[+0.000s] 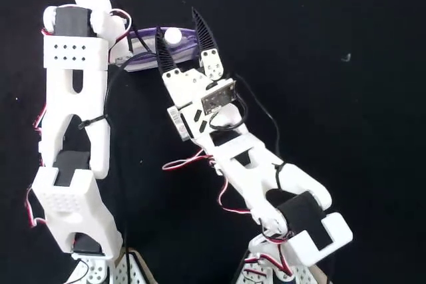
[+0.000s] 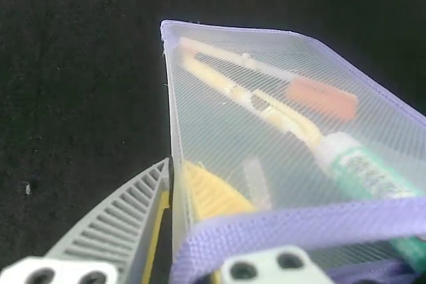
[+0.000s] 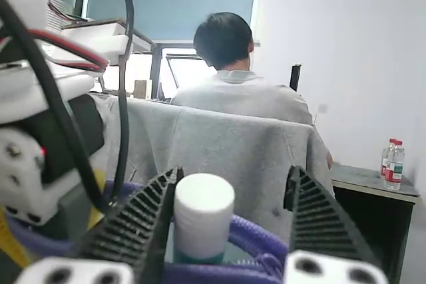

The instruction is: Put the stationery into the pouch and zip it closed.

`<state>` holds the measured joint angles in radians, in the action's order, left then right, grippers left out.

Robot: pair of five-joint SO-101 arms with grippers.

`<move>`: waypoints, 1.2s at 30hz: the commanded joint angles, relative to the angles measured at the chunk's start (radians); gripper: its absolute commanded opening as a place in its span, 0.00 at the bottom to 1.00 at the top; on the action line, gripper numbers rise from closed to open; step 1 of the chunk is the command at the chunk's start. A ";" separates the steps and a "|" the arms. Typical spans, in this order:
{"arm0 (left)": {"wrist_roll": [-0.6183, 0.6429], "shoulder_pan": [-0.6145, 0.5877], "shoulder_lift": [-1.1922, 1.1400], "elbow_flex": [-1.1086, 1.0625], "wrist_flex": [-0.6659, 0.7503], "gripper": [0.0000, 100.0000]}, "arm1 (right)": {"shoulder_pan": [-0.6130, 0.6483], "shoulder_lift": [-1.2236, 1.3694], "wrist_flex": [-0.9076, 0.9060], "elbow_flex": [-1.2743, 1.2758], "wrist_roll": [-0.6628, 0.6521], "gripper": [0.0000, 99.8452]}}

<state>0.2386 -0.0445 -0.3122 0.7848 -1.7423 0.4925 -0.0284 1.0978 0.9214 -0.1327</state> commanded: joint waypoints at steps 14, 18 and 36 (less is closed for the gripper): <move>0.114 -0.148 0.124 0.125 -0.018 0.03 | -0.140 -0.645 -0.595 -0.030 0.009 0.24; 0.129 -0.143 0.137 0.122 -0.017 0.03 | -0.144 -0.704 -0.672 -0.035 0.009 0.24; 0.123 -0.352 -0.095 0.239 0.052 0.03 | -0.064 -0.711 -1.498 -0.134 0.003 0.24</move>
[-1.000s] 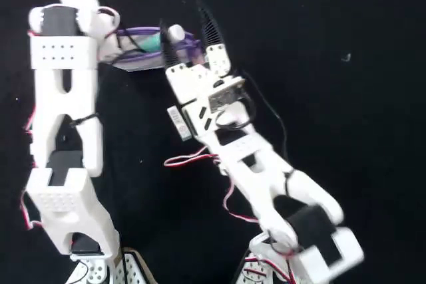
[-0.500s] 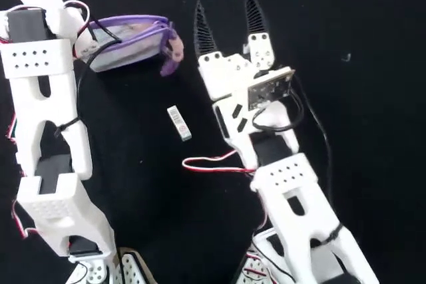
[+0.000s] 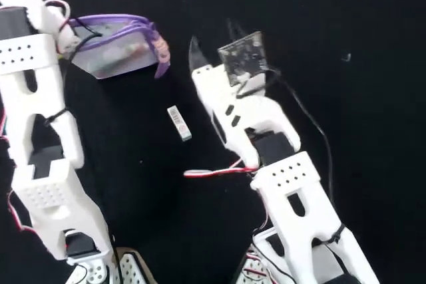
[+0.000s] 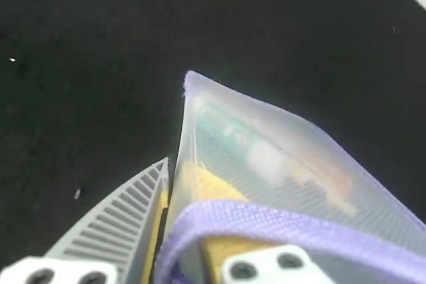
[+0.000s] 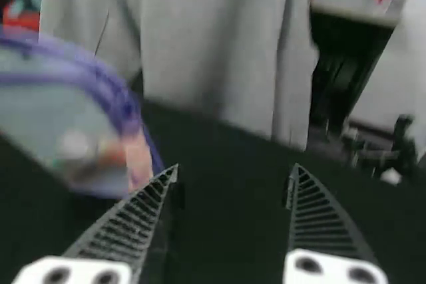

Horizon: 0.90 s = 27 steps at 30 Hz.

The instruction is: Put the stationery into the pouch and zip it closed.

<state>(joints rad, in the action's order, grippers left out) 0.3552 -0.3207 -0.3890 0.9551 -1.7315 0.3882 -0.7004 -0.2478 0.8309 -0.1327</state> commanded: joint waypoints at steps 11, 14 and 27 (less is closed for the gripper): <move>0.006 -0.153 -0.087 0.131 0.038 0.03 | 0.222 0.033 -0.221 0.096 0.002 0.24; 0.006 -0.156 -0.087 0.131 0.037 0.03 | 0.238 0.170 -0.212 0.056 0.002 0.24; 0.006 -0.157 -0.087 0.125 0.032 0.03 | 0.236 0.851 -0.405 -0.463 0.003 0.24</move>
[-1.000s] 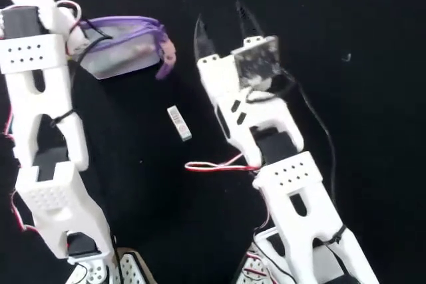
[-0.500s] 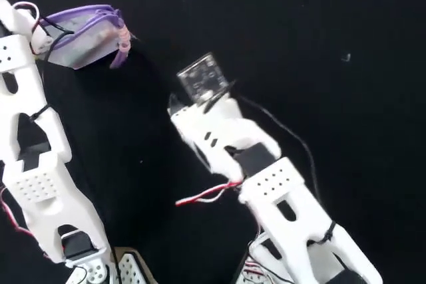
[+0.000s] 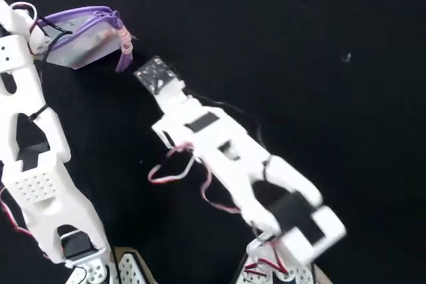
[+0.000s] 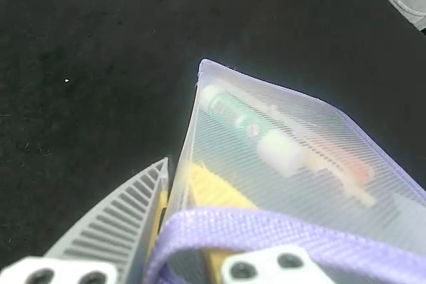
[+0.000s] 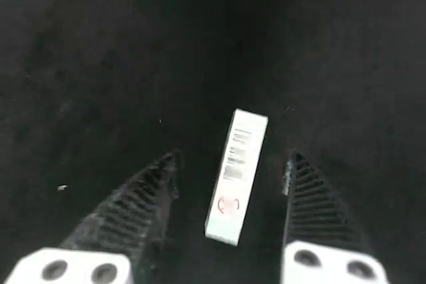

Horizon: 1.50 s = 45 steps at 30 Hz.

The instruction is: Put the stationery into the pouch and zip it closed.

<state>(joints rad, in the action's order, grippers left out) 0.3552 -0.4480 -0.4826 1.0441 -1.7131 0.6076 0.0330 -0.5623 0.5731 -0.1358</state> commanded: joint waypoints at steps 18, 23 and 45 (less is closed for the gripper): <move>0.006 -0.022 0.006 0.033 0.011 0.03 | -0.081 0.352 -0.167 -0.458 0.005 0.02; 0.006 -0.021 0.006 0.039 -0.008 0.03 | -0.098 0.380 -0.330 -0.570 0.005 0.01; 0.006 -0.021 0.006 0.033 -0.008 0.03 | -0.140 0.476 -0.529 -0.711 -0.051 0.10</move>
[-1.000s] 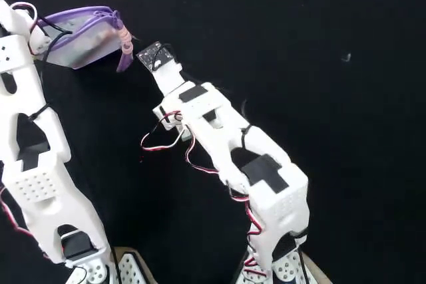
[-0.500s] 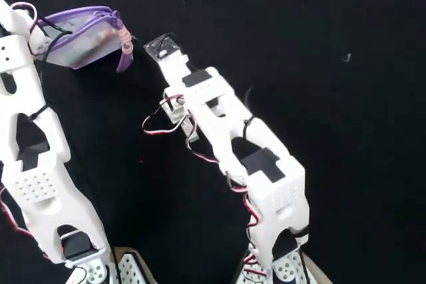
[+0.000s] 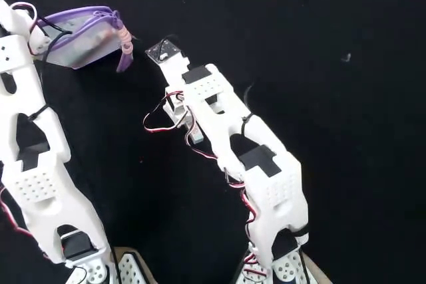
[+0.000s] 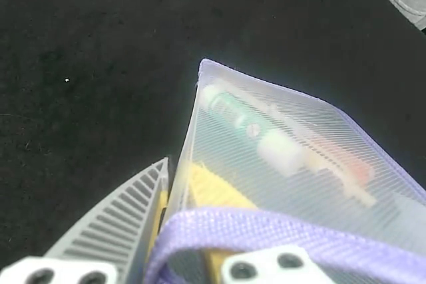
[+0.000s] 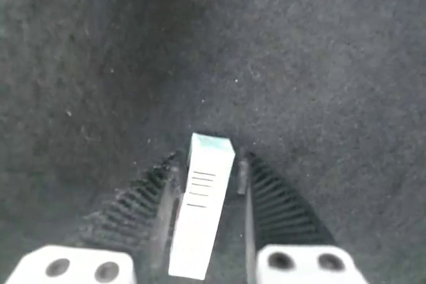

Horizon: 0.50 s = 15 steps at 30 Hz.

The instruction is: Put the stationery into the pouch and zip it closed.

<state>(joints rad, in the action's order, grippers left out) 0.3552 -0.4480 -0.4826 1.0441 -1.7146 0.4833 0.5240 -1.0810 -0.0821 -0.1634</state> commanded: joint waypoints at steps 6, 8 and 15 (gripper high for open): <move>0.006 -0.019 0.006 0.035 -0.006 0.03 | -0.018 -0.015 -0.012 -0.056 -0.023 0.05; 0.006 -0.001 0.008 0.035 -0.008 0.03 | -0.021 -0.019 -0.012 -0.056 -0.023 0.01; 0.008 0.085 0.018 0.090 -0.044 0.03 | -0.092 -0.021 -0.086 -0.165 -0.025 0.02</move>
<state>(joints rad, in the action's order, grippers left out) 0.3521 -0.4097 -0.4826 1.0457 -1.7346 0.4649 0.5255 -1.1116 -0.1143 -0.1772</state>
